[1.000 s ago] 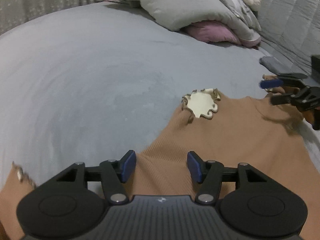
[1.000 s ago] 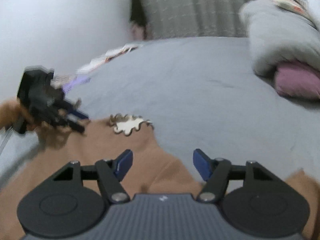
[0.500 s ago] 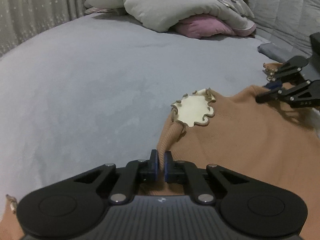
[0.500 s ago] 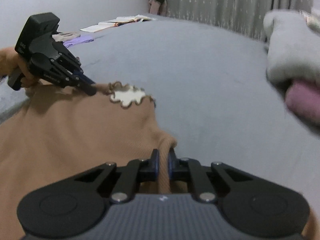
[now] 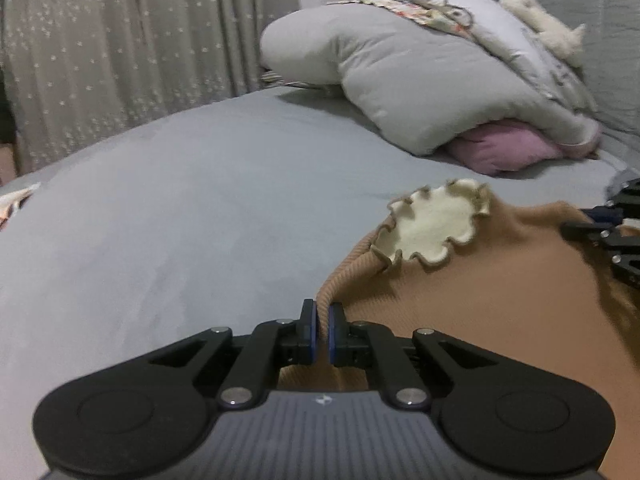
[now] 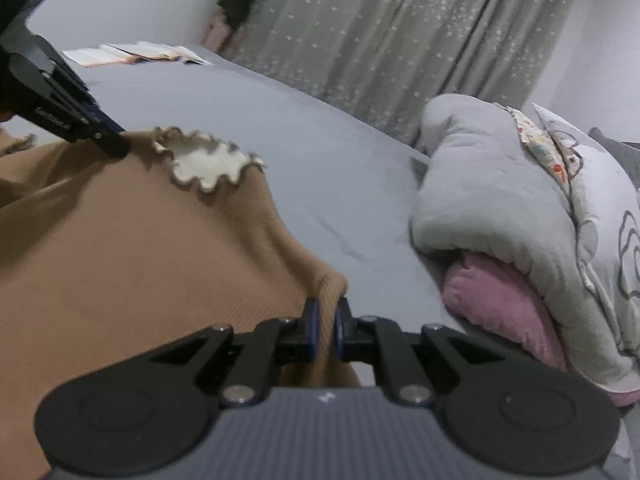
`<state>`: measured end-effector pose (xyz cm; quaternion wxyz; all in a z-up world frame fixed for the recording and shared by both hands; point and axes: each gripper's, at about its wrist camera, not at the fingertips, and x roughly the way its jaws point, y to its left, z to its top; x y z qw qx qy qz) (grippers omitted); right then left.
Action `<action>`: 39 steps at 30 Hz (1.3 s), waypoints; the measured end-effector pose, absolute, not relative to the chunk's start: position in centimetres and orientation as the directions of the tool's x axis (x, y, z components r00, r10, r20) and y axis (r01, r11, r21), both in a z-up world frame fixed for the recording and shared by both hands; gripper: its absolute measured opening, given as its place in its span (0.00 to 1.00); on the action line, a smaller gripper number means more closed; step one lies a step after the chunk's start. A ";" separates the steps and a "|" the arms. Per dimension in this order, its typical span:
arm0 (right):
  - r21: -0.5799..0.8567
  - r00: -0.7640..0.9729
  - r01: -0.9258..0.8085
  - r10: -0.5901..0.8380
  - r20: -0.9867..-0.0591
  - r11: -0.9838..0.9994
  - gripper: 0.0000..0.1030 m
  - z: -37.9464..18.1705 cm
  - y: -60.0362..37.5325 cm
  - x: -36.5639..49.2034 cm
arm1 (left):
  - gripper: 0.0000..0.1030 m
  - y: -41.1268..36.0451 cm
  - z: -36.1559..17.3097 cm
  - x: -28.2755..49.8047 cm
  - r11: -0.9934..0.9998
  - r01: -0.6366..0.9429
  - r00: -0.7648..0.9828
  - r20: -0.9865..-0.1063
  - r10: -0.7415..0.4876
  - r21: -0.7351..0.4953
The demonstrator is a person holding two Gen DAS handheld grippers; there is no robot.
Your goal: Fold clothes
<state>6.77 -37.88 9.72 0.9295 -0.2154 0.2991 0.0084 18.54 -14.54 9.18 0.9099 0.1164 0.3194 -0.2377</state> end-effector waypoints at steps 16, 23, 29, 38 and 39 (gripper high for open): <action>-0.189 0.783 0.203 -0.275 -0.558 0.961 0.32 10.2 -41.8 6.1 | 0.24 -1.7 9.8 16.1 0.918 0.174 0.708 -0.603 -0.368 -0.356; -0.103 0.691 0.391 -0.365 -0.624 0.915 0.65 13.0 -51.0 -0.6 | 0.31 7.5 7.4 8.8 0.937 -0.019 0.711 -0.664 -0.233 -0.350; -0.067 0.654 0.432 -0.363 -0.663 0.900 0.67 9.7 -52.8 -4.5 | 0.36 13.3 4.9 6.2 0.850 -0.233 0.726 -0.666 -0.171 -0.473; -0.146 0.648 0.410 -0.400 -0.648 0.900 0.05 8.1 -51.5 -2.9 | 0.37 12.5 3.3 7.7 0.847 -0.237 0.752 -0.642 -0.150 -0.475; -0.128 0.648 0.446 -0.419 -0.637 0.886 0.03 8.6 -51.9 -3.4 | 0.37 12.4 3.3 7.5 0.850 -0.234 0.753 -0.641 -0.149 -0.472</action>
